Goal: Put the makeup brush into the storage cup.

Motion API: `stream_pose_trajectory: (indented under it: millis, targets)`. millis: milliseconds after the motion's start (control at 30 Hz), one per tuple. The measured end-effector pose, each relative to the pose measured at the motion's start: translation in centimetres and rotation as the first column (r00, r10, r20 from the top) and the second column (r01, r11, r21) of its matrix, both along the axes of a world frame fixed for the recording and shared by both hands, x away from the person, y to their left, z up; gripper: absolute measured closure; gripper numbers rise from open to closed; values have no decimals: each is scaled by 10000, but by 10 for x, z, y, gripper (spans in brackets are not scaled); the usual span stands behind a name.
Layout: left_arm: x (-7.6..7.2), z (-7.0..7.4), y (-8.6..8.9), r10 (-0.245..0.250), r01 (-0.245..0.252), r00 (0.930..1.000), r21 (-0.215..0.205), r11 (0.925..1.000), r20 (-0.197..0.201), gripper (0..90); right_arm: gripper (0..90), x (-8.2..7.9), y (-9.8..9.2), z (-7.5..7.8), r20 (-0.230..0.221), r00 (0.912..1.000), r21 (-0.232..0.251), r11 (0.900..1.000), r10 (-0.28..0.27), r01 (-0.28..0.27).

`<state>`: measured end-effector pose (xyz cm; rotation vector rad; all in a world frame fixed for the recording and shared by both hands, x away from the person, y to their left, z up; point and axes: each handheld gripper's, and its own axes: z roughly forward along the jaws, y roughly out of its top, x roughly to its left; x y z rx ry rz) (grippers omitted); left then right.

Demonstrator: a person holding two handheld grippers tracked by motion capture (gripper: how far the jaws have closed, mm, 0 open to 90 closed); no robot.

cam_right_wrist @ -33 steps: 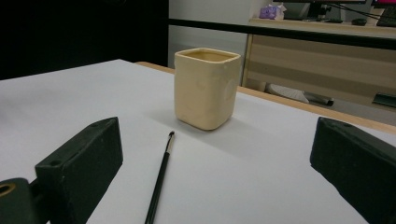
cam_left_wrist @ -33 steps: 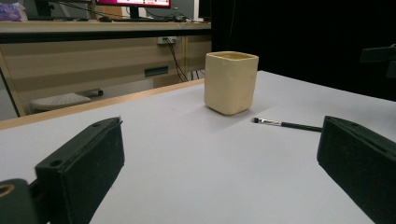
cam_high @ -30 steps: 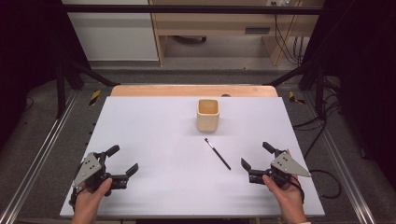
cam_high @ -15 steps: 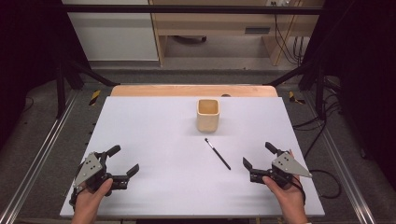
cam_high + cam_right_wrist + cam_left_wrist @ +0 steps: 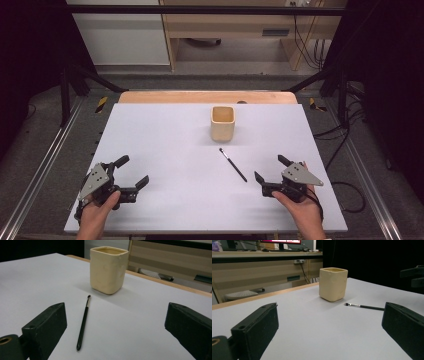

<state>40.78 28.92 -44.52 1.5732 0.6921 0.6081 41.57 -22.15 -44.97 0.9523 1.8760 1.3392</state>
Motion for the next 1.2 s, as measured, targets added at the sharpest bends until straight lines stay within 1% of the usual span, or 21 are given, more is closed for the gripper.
stream_pose_trajectory:
  millis: [67, 167, 233, 433, 467, 500, 567, 600, 633, 700, 767, 800, 867, 967, 1000, 1033, 1067, 1100, 1133, 1167, 1200]
  targets:
    - [1, 0, 0, -25, 25, 10000, -49, 10000, -8, 6, 47, 1, 1, 0, -49, 10000, -17, 10000, -6, 6]
    - [1, -1, -1, -33, 33, 10000, 8, 10000, -21, 6, 47, 4, 5, 4, -218, 9998, -78, 10000, 37, -39]
    - [0, 0, -1, -44, 44, 10000, -17, 10000, -19, 6, 51, 7, 9, 9, -307, 9995, -372, 9992, 100, -111]
    - [0, 0, 2, 22, -22, 10000, -129, 9999, -13, 6, 67, 15, 20, 19, -625, 9978, -675, 9974, 218, -260]
    - [0, 0, 2, 29, -29, 10000, -136, 9999, -21, 6, 68, 19, 25, 23, -853, 9960, -945, 9949, 283, -364]
    - [0, -1, 3, 42, -42, 10000, -161, 9999, -18, 6, 69, 21, 27, 25, -1080, 9936, -1019, 9938, 329, -440]
    - [0, -1, 4, 57, -58, 10000, -163, 9999, -21, 6, 72, 23, 29, 27, -1189, 9923, -1079, 9930, 347, -477]
    - [0, -1, 4, 79, -80, 10000, -155, 9998, -41, 6, 73, 29, 32, 31, -1475, 9886, -1201, 9915, 311, -491]
    - [0, -1, 5, 108, -109, 9999, -171, 9998, -42, 6, 73, 29, 32, 31, -1475, 9886, -1201, 9915, 311, -491]
    - [1, -1, 5, 109, -110, 9999, -180, 9998, -32, 7, 79, 34, 35, 34, -1681, 9854, -1335, 9898, 276, -505]
    - [0, 0, 4, 70, -70, 10000, -108, 9999, 4, 7, 89, 39, 39, 37, -1932, 9808, -1690, 9837, 284, -617]
    - [0, 0, 3, 64, -64, 10000, -61, 10000, -1, 7, 89, 41, 42, 38, -2072, 9777, -1783, 9814, 332, -711]
    - [-1, 0, 2, 25, -25, 10000, -42, 10000, 24, 6, 84, 43, 43, 39, -2150, 9760, -1858, 9796, 357, -768]
    - [-2, 0, 1, -28, 28, 10000, -81, 10000, 30, 6, 78, 50, 51, 38, -2730, 9606, -2276, 9667, 523, -1174]
    - [-2, 0, 1, -37, 37, 10000, -72, 10000, 16, 6, 78, 50, 51, 38, -2730, 9606, -2276, 9667, 523, -1174]
    - [-1, 0, 2, -45, 45, 10000, 6, 10000, 10, 6, 76, 52, 53, 38, -2840, 9574, -2341, 9646, 517, -1215]
    - [-1, -1, 2, -30, 30, 10000, -1, 10000, 14, 6, 77, 54, 55, 38, -2996, 9523, -2504, 9585, 573, -1365]
    - [-1, -1, 3, -8, 8, 10000, 1, 10000, 11, 6, 77, 56, 57, 38, -3081, 9497, -2565, 9563, 567, -1403]
    - [-1, -1, 3, 11, -11, 10000, -36, 10000, -9, 6, 79, 62, 63, 38, -3343, 9402, -2628, 9516, 650, -1593]
    - [-1, -1, 4, 33, -33, 10000, -61, 10000, -5, 6, 79, 62, 63, 38, -3343, 9402, -2628, 9516, 650, -1593]
    - [-1, -1, 4, 38, -38, 10000, -58, 10000, 10, 7, 88, 66, 69, 39, -3431, 9361, -2674, 9474, 768, -1757]
